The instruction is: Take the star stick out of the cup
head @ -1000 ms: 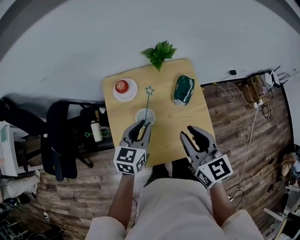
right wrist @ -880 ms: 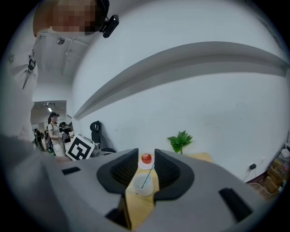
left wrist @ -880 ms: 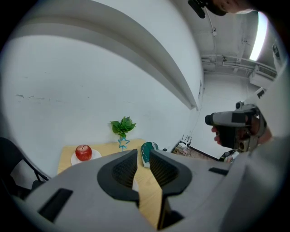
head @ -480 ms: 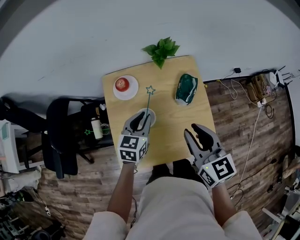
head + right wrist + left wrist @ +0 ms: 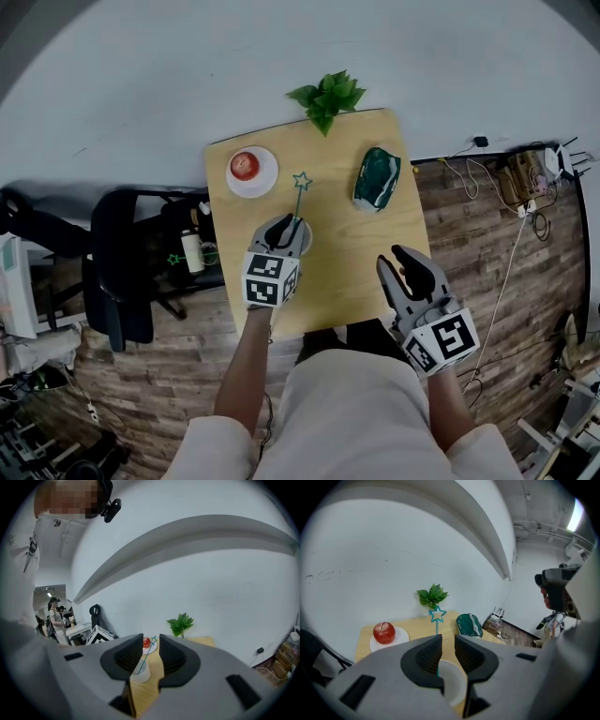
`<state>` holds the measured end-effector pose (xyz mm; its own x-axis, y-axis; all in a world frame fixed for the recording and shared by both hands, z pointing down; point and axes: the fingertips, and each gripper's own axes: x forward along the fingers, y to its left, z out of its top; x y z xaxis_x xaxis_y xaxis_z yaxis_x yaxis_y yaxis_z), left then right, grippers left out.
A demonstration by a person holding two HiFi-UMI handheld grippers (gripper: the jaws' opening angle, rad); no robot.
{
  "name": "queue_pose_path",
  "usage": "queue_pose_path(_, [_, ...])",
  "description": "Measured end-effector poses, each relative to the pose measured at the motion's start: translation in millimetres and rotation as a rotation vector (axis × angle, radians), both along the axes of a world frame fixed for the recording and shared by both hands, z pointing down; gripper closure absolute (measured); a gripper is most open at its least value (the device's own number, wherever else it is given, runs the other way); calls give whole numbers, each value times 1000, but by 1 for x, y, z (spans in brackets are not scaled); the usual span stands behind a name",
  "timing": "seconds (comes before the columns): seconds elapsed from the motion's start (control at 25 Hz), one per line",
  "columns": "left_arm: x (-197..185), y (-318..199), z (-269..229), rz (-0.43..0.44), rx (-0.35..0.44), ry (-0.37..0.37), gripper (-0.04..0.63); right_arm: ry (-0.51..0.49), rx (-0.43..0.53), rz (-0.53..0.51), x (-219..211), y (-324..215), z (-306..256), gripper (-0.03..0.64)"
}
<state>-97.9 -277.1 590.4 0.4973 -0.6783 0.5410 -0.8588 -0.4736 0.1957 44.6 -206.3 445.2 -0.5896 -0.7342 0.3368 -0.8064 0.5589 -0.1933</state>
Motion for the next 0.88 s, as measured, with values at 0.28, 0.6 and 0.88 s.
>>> queue_pose_path(0.28, [-1, -15, 21, -8, -36, -25, 532, 5, -26, -2, 4, -9, 10, 512])
queue_pose_path(0.6, [-1, -27, 39, -13, -73, -51, 532, 0, -38, -1, 7, -21, 14, 512])
queue_pose_path(0.88, [5, -30, 50, -14, -114, -53, 532, -5, -49, 2, 11, -26, 17, 514])
